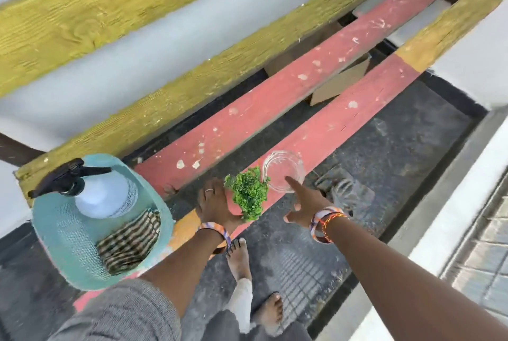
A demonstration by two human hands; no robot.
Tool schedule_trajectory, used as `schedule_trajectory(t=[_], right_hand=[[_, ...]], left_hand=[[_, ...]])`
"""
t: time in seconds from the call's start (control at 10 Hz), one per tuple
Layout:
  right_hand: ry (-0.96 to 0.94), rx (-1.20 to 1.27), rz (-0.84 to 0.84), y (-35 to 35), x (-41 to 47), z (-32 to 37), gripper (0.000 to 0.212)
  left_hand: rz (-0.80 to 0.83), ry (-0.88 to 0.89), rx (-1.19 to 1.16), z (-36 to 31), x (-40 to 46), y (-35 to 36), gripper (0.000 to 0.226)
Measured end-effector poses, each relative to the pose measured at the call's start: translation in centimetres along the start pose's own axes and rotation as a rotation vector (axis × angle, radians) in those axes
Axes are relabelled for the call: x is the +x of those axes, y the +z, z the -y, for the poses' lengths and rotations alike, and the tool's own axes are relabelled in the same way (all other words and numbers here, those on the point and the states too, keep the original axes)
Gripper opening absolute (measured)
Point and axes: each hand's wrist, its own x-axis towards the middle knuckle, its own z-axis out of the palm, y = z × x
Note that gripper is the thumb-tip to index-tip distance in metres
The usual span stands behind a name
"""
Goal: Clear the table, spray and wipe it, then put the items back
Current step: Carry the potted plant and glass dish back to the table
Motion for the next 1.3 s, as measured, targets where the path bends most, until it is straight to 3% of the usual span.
schedule_trajectory(t=[0.2,0.4,0.5,0.6,0.7,0.8,1.0,1.1,1.2,1.3], right_hand=[[0.153,0.106,-0.192,2.0,4.1,0.3,0.059],[0.219,0.081,-0.253,1.7,3.8,0.6,0.034],[0.2,0.043,-0.319,1.6,3.1,1.0,0.028],[0.173,0.019,-0.379,1.2,2.2,1.8,0.025],[0.169,0.075,-0.4,0.9,0.9,2.9,0.024],[0.123,0.138,-0.38,1.7,-2.2,4.1,0.026],[-0.03,0.182,-0.423,4.9,-10.8,6.7,0.028],[-0.148,0.191,-0.472,5.7,-15.0,9.4,0.026],[-0.294,0.157,-0.529,6.5,-18.3,13.3,0.028],[-0.478,0.133,-0.569,7.4,-21.7,18.5,0.026]], left_hand=[[-0.072,0.026,-0.158,-0.2,1.8,1.7,0.079],[-0.1,0.132,-0.245,0.2,2.0,1.8,0.05],[-0.027,0.165,-0.208,0.5,1.9,0.8,0.048],[0.068,0.238,-0.351,0.5,0.7,-0.6,0.052],[0.044,0.277,-0.439,0.7,-1.3,-1.7,0.048],[0.019,0.335,-0.493,2.0,-4.7,-3.1,0.058],[-0.125,0.379,-0.705,5.4,-11.4,-7.4,0.068],[-0.18,0.349,-0.72,7.3,-14.8,-10.6,0.051],[-0.272,0.368,-0.71,9.3,-18.0,-14.5,0.063],[-0.648,0.724,-0.307,14.1,-19.4,-18.4,0.081]])
